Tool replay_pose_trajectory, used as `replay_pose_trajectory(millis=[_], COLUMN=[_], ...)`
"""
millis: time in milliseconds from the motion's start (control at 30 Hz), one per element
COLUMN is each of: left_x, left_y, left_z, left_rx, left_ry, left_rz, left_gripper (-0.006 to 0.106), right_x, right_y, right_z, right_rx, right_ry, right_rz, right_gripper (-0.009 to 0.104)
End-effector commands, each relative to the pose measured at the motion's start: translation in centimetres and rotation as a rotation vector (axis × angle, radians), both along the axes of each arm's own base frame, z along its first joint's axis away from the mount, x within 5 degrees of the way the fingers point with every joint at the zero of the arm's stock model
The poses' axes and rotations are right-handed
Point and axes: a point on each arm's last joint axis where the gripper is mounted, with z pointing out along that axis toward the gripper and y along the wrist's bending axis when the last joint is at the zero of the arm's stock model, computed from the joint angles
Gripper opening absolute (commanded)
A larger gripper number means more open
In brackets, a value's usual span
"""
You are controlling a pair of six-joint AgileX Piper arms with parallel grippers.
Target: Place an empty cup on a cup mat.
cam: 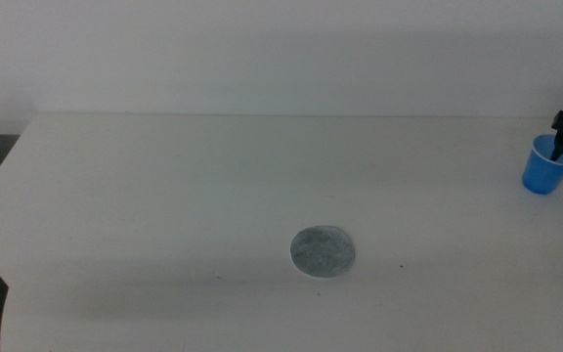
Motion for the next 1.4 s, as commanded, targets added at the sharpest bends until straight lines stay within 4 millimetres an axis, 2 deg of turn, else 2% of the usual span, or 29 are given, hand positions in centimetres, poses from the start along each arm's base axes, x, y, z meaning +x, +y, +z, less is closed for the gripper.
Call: replay_pose_trajectory(millis=[0, 300, 400, 533, 633, 833, 1000, 1233, 1367], left_x=[0.0, 0.0, 0.0, 0.0, 0.0, 0.0, 0.0, 0.0, 0.0], left_y=[0.0, 0.0, 0.0, 0.0, 0.0, 0.0, 0.0, 0.0, 0.0], left_z=[0.1, 0.1, 0.1, 0.1, 0.1, 0.1, 0.1, 0.1, 0.1], left_rx=[-0.006, -0.006, -0.006, -0.006, -0.006, -0.006, -0.006, -0.006, -0.006], left_ry=[-0.007, -0.007, -0.007, -0.007, -0.007, -0.007, -0.007, -0.007, -0.007], left_rz=[-0.005, -0.005, -0.005, -0.005, -0.005, -0.005, -0.005, -0.005, -0.005], left_gripper=[0.094, 0.094, 0.094, 0.094, 0.094, 0.094, 0.094, 0.094, 0.094], right_x=[0.1, 0.3, 0.3, 0.3, 0.2, 0.1, -1.0, -3.0, -4.2], right_y=[-0.4, -0.5, -0.5, -0.3, 0.4, 4.7, 9.3, 16.6, 21.7], right_z=[0.0, -0.4, -0.4, -0.3, 0.5, 4.7, 8.7, 11.2, 11.3], right_rx=[0.001, 0.0, -0.002, -0.002, 0.015, 0.063, 0.049, 0.069, 0.085], right_ry=[-0.009, -0.016, -0.015, -0.018, -0.021, -0.115, -0.168, -0.167, -0.15], right_rz=[-0.01, -0.011, -0.008, 0.001, 0.033, 0.164, 0.28, 0.455, 0.588], right_gripper=[0.067, 0.02, 0.0, -0.003, -0.003, -0.003, -0.003, -0.003, -0.003])
